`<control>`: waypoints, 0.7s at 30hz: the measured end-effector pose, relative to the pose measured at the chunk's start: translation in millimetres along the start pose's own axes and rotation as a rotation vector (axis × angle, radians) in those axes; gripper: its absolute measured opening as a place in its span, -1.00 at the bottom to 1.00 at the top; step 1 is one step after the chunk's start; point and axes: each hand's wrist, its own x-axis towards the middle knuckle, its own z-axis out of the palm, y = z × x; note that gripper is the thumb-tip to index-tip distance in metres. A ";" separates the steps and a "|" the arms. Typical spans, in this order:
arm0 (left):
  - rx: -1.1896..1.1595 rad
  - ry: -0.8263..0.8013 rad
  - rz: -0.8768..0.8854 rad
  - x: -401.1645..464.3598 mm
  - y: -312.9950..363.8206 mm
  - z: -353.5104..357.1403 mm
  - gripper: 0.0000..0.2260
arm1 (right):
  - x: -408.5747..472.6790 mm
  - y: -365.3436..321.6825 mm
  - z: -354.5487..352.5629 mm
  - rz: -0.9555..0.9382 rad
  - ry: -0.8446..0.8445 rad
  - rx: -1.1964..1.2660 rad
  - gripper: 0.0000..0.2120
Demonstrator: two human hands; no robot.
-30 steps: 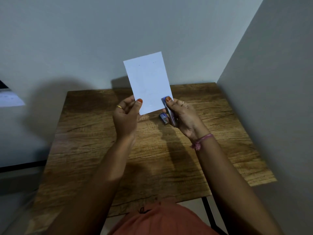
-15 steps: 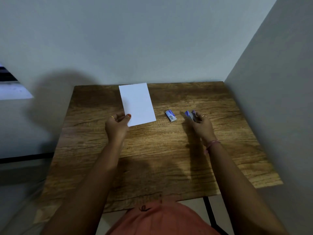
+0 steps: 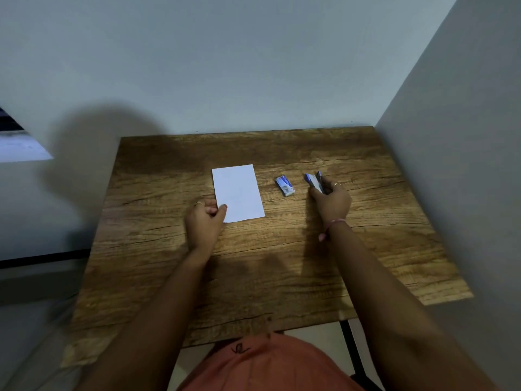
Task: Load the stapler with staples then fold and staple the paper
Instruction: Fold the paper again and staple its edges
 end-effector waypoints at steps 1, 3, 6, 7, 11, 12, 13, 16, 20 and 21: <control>0.005 -0.008 -0.003 0.5 -0.4 -0.2 -0.76 | 0.1 -1.3 1.3 0.000 0.009 -0.021 -0.58; -0.004 -0.018 -0.010 0.7 -0.9 -0.7 -0.76 | 0.2 -2.8 3.6 -0.016 0.023 -0.065 -0.59; 0.006 -0.019 0.011 0.0 -2.2 -1.1 -0.76 | -0.4 -2.7 5.4 -0.026 0.036 -0.070 -0.58; 0.012 -0.020 0.017 -0.4 -2.0 -1.5 -0.76 | -1.3 -1.9 6.1 -0.021 0.037 -0.061 -0.57; 0.058 -0.025 0.050 -1.0 -3.6 -3.2 -0.79 | -7.7 3.6 10.3 -0.013 0.086 -0.065 -0.46; 0.069 -0.028 0.063 -0.8 -4.3 -3.7 -0.80 | -9.4 5.2 10.8 -0.018 0.097 -0.065 -0.44; 0.079 -0.028 0.073 -0.8 -4.3 -4.3 -0.82 | -11.8 6.7 10.9 -0.023 0.100 -0.064 -0.41; 0.078 -0.023 0.068 1.2 -4.9 -5.1 -0.87 | -19.7 13.2 8.6 -0.033 0.089 -0.051 -0.38; -0.012 -0.002 0.023 0.9 -6.3 -4.8 -0.84 | -34.4 23.2 3.3 -0.065 0.058 -0.074 -0.37; -0.025 0.010 0.008 0.3 -5.7 -5.3 -0.84 | -38.1 24.1 2.3 -0.073 0.053 -0.069 -0.37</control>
